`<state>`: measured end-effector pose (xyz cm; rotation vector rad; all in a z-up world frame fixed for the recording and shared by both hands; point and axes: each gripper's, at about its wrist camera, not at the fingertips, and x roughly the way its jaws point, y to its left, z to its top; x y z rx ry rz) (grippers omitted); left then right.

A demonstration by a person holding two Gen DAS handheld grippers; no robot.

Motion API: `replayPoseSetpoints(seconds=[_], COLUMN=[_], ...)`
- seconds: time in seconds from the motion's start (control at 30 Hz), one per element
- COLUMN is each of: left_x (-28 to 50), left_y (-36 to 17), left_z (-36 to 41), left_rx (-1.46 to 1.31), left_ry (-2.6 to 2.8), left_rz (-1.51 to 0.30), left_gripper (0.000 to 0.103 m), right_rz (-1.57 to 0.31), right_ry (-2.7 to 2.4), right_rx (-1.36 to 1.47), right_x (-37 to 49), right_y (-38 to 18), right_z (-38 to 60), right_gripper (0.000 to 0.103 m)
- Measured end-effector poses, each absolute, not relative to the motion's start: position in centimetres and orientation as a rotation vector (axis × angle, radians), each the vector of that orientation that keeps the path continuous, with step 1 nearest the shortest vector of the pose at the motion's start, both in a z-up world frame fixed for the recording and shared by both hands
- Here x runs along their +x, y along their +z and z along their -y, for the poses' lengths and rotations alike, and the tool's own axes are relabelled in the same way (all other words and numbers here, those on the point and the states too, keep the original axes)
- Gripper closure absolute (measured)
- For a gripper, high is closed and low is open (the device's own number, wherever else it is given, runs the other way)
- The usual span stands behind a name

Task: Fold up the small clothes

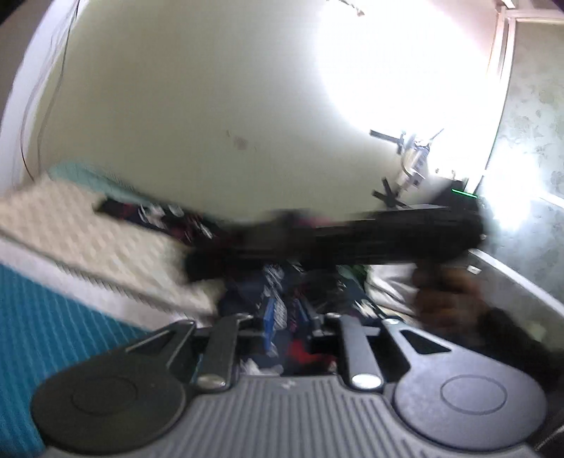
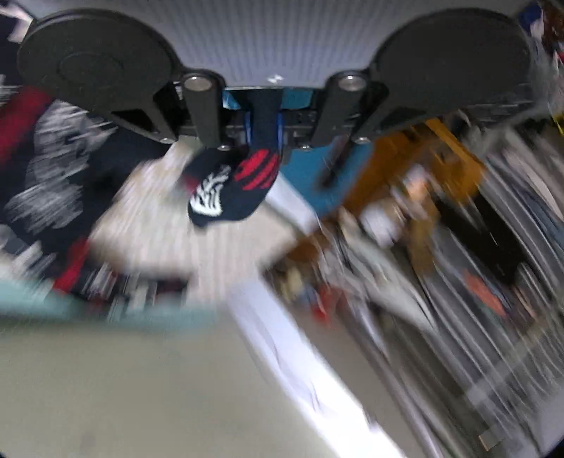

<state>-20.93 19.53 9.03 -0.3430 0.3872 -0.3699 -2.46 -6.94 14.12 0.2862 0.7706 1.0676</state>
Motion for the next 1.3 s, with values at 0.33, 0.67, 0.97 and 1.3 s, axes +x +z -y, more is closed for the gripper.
replayPoseSetpoints(seconds=[0.33,0.67,0.97,1.3], left_x=[-8.4,-3.3,1.4,4.5], left_y=[6.8,8.8,9.8,5.2], left_z=[-19.4,-12.4,-5.6,-5.4], left_rx=[-0.417,-0.157,0.231,0.271], left_ry=[-0.314,-0.351,-0.433,-0.494], left_rz=[-0.587,-0.536,-0.526,-0.660], left_gripper=[0.057,0.052,0.008,0.013], right_rz=[-0.324,-0.377,-0.634,-0.614], right_ry=[0.472,-0.163,0.263,0.401], right_rx=[0.544,0.714,0.606,0.306], right_x=[-16.3,-24.2,-23.7,-13.1], right_y=[19.3,11.5,11.9,14.0], right_z=[38.0,49.9,46.8,39.4], right_gripper=[0.088,0.068,0.030,0.027])
